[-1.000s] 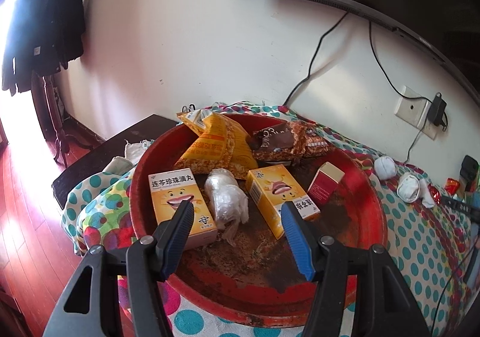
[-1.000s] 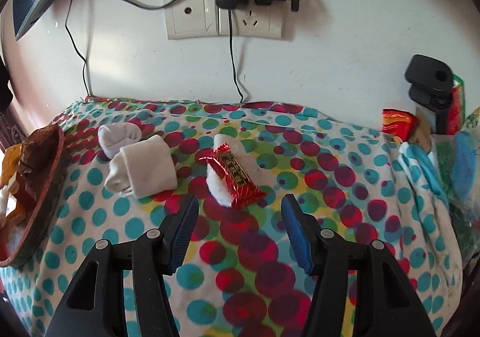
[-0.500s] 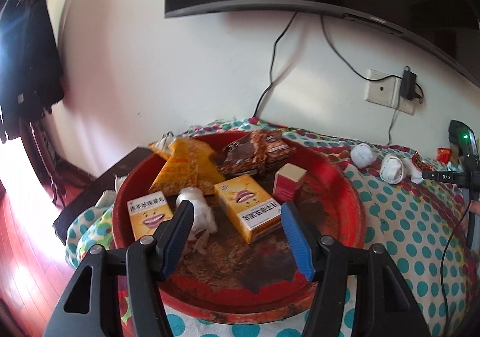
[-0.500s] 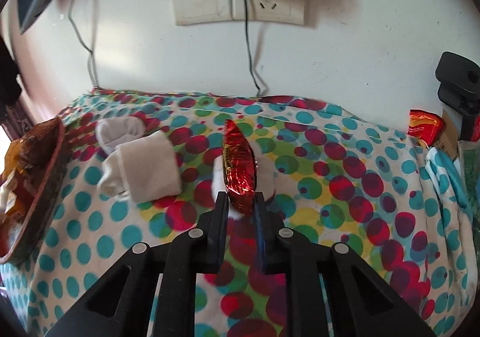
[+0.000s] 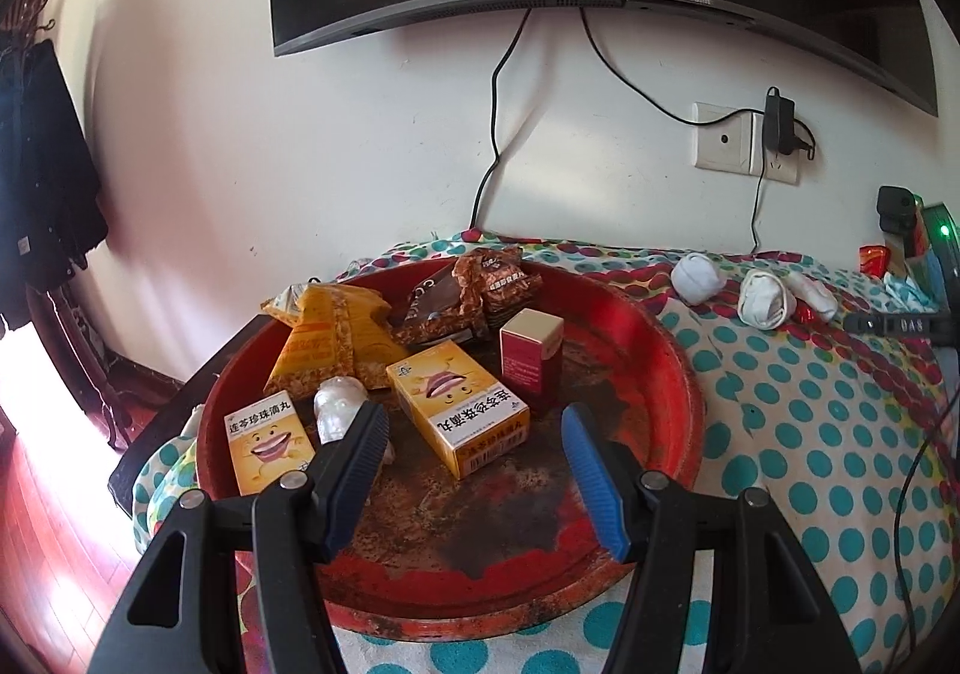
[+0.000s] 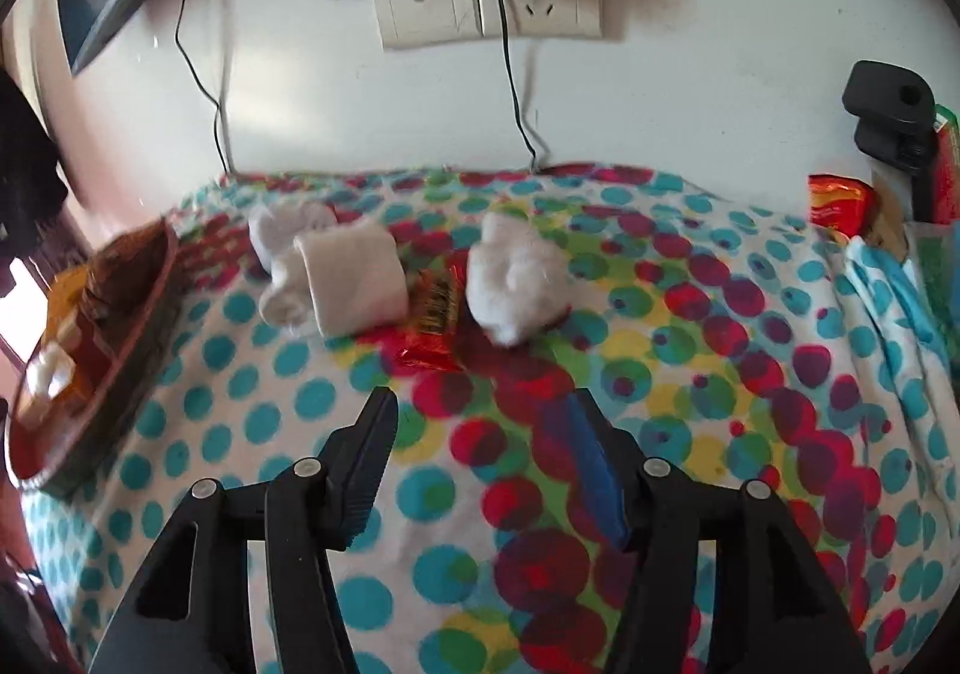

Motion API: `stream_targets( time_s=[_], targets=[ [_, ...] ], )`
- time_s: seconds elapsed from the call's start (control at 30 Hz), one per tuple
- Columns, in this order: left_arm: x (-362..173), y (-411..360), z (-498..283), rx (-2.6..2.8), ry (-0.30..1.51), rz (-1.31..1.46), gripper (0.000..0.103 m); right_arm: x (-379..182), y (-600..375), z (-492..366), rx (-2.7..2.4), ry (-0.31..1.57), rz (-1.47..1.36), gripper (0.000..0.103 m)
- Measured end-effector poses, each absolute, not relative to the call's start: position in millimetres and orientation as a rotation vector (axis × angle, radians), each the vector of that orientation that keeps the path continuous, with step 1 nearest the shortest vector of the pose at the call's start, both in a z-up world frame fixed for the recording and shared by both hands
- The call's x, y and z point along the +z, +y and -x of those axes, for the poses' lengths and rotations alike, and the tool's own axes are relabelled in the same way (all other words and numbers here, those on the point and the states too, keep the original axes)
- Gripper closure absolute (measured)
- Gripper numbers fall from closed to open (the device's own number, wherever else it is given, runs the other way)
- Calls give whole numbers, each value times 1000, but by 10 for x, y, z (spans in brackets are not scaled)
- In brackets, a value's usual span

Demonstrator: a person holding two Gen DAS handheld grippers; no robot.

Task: Organize objects
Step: 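Grasp the red-wrapped candy bar on the cloth with the right gripper, then grasp the rolled white sock with the left gripper and lift it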

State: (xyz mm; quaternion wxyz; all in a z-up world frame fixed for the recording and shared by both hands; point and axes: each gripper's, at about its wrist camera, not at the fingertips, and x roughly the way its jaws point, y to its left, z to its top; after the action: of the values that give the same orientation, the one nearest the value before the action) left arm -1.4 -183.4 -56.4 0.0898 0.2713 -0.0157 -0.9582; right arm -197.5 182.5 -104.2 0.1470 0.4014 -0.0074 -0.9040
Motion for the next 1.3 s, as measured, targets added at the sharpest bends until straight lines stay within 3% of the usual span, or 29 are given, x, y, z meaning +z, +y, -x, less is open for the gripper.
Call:
stream_targets(
  time_s=[0.1,0.23,0.57,0.67,1.03,1.3],
  targets=[
    [-570,-1831,26,-2852,-48,-813,41,-1055,1696,2058,-2575,-8,-1158,49],
    [-537,-1821,-1,-2857,-65,-783,41,-1141,1512,2189,-2559,41,-1185,61],
    [-544,-1748,-4,-2896,-101,-766,41,-1299,1329,2531,-2569,134,-1243,64],
    [-542,-1691,-7,-2925,-115,-770,41,-1307,1348,2418,-2576,203,-1239,80],
    [-373,-771,367,-3198,-212,-855,32,-1273,1998,1838,-2555,138,-1237,81],
    [-574,-27,1387,-3300,-108,-1276,31,-1272,1888,1784,-2583,252,-1236,80]
  ],
)
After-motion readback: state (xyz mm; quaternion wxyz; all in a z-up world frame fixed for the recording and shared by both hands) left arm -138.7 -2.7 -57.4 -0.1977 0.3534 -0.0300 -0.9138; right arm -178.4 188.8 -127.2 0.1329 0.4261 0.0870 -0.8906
